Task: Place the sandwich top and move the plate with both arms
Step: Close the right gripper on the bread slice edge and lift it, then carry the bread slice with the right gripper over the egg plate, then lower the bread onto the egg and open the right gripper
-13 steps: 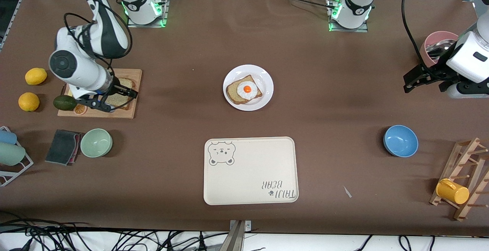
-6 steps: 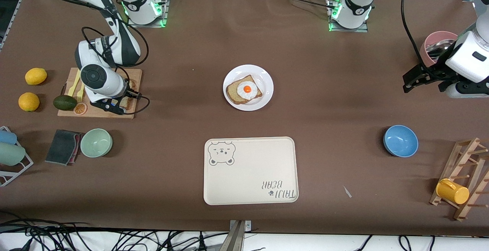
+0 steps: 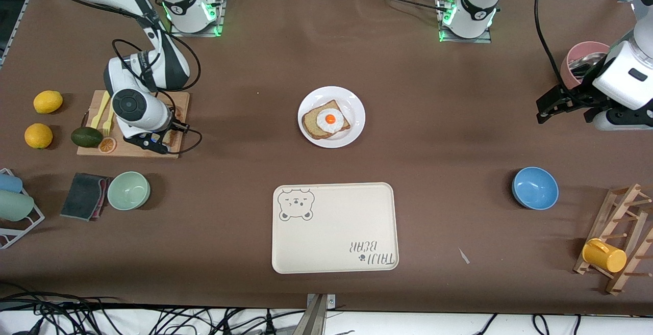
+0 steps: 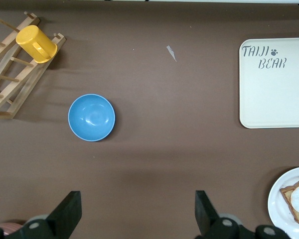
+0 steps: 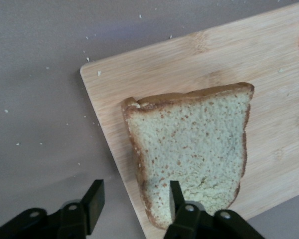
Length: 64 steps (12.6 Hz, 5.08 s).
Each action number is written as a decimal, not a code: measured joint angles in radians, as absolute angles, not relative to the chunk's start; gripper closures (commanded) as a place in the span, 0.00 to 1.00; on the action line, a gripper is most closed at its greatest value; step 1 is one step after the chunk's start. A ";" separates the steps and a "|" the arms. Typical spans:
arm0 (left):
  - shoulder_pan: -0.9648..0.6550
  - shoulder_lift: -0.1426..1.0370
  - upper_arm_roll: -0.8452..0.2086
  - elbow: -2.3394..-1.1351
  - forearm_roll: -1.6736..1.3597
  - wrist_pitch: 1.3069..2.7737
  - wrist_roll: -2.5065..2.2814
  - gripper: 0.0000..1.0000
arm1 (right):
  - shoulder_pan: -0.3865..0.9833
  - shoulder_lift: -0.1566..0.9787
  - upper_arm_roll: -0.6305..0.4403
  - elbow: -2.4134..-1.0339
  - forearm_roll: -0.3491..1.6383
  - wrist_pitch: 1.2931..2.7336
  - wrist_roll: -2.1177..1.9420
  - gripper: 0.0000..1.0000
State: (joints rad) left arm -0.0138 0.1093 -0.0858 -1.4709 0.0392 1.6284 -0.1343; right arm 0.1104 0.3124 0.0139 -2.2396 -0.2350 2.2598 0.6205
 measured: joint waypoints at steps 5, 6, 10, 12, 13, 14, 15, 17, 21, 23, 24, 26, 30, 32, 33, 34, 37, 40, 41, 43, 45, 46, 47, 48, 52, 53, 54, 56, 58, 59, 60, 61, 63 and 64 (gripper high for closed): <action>-0.014 0.109 -0.087 -1.471 0.039 1.628 -0.134 0.00 | 0.110 0.330 0.013 -2.240 -0.242 2.260 0.635 0.52; -0.014 0.109 -0.087 -1.471 0.039 1.628 -0.134 0.00 | 0.110 0.333 0.013 -2.240 -0.252 2.260 0.636 0.59; -0.014 0.109 -0.088 -1.471 0.039 1.628 -0.134 0.00 | 0.110 0.345 0.011 -2.238 -0.262 2.260 0.641 0.71; -0.014 0.109 -0.088 -1.471 0.039 1.628 -0.134 0.00 | 0.109 0.345 0.009 -2.237 -0.265 2.258 0.641 0.95; -0.014 0.109 -0.088 -1.471 0.039 1.628 -0.134 0.00 | 0.109 0.345 0.008 -2.237 -0.265 2.258 0.641 1.00; -0.014 0.109 -0.088 -1.471 0.039 1.628 -0.134 0.00 | 0.109 0.345 0.007 -2.237 -0.269 2.257 0.641 1.00; -0.014 0.109 -0.088 -1.471 0.039 1.628 -0.134 0.00 | 0.109 0.345 0.007 -2.237 -0.270 2.257 0.641 1.00; -0.014 0.109 -0.088 -1.471 0.039 1.628 -0.134 0.00 | 0.109 0.345 0.007 -2.235 -0.271 2.253 0.641 1.00; -0.013 0.109 -0.088 -1.471 0.039 1.628 -0.134 0.00 | 0.113 0.345 0.020 -2.114 -0.273 2.065 0.638 1.00; -0.013 0.109 -0.088 -1.470 0.039 1.628 -0.134 0.00 | 0.127 0.344 0.051 -1.980 -0.273 1.911 0.636 1.00; -0.013 0.109 -0.088 -1.470 0.039 1.628 -0.134 0.00 | 0.139 0.344 0.070 -1.923 -0.268 1.867 0.636 1.00; -0.013 0.109 -0.087 -1.470 0.039 1.628 -0.134 0.00 | 0.173 0.344 0.111 -1.856 -0.228 1.830 0.639 1.00; -0.013 0.109 -0.087 -1.470 0.039 1.626 -0.134 0.00 | 0.273 0.345 0.268 -1.791 -0.210 1.825 0.672 1.00; -0.012 0.109 -0.086 -1.470 0.039 1.626 -0.134 0.00 | 0.367 0.345 0.307 -1.773 -0.210 1.861 0.686 1.00; -0.012 0.109 -0.086 -1.470 0.039 1.625 -0.134 0.00 | 0.423 0.349 0.310 -1.772 -0.212 1.889 0.690 1.00; -0.012 0.109 -0.086 -1.470 0.039 1.624 -0.134 0.00 | 0.473 0.360 0.310 -1.771 -0.216 1.906 0.695 1.00; -0.012 0.109 -0.086 -1.470 0.039 1.624 -0.134 0.00 | 0.581 0.457 0.310 -1.705 -0.228 1.929 0.696 1.00; -0.012 0.109 -0.086 -1.470 0.039 1.624 -0.134 0.00 | 0.647 0.584 0.308 -1.587 -0.247 1.941 0.738 1.00; -0.012 0.109 -0.086 -1.470 0.039 1.624 -0.134 0.00 | 0.666 0.619 0.308 -1.547 -0.265 1.941 0.746 1.00; -0.012 0.109 -0.086 -1.470 0.039 1.624 -0.134 0.00 | 0.697 0.675 0.307 -1.491 -0.296 1.946 0.775 1.00; -0.012 0.109 -0.086 -1.470 0.039 1.624 -0.134 0.00 | 0.724 0.714 0.307 -1.447 -0.302 1.959 0.806 1.00; -0.012 0.109 -0.086 -1.470 0.039 1.624 -0.134 0.00 | 0.733 0.725 0.307 -1.430 -0.303 1.959 0.829 1.00; -0.012 0.109 -0.086 -1.470 0.039 1.624 -0.134 0.00 | 0.738 0.729 0.307 -1.421 -0.303 1.959 0.847 1.00; -0.012 0.109 -0.086 -1.470 0.039 1.624 -0.134 0.00 | 0.739 0.730 0.307 -1.419 -0.303 1.959 0.859 0.74; -0.005 0.110 -0.084 -1.470 0.039 1.622 -0.134 0.00 | 0.739 0.731 0.302 -1.417 -0.326 1.960 0.867 0.00; -0.005 0.110 -0.084 -1.470 0.039 1.622 -0.134 0.00 | 0.739 0.731 0.300 -1.414 -0.332 1.960 0.867 0.00; -0.005 0.110 -0.084 -1.470 0.039 1.622 -0.134 0.00 | 0.738 0.731 0.298 -1.407 -0.332 1.959 0.867 0.00; -0.005 0.111 -0.085 -1.470 0.039 1.621 -0.134 0.00 | 0.731 0.727 0.291 -1.386 -0.332 1.958 0.871 0.00; -0.004 0.111 -0.084 -1.470 0.039 1.619 -0.134 0.00 | 0.678 0.694 0.284 -1.363 -0.321 1.942 0.878 0.00; -0.004 0.111 -0.084 -1.470 0.039 1.615 -0.134 0.00 | 0.632 0.665 0.282 -1.357 -0.297 1.922 0.878 0.00; -0.004 0.112 -0.084 -1.470 0.039 1.610 -0.134 0.00 | 0.572 0.629 0.281 -1.355 -0.270 1.903 0.869 0.00; -0.004 0.113 -0.084 -1.470 0.039 1.607 -0.137 0.00 | 0.506 0.593 0.280 -1.354 -0.242 1.884 0.833 0.00; -0.003 0.117 -0.084 -1.471 0.039 1.605 -0.155 0.00 | 0.387 0.544 0.271 -1.354 -0.145 1.847 0.720 0.00; -0.002 0.123 -0.084 -1.472 0.033 1.605 -0.168 0.00 | 0.326 0.527 0.262 -1.354 -0.085 1.822 0.662 0.00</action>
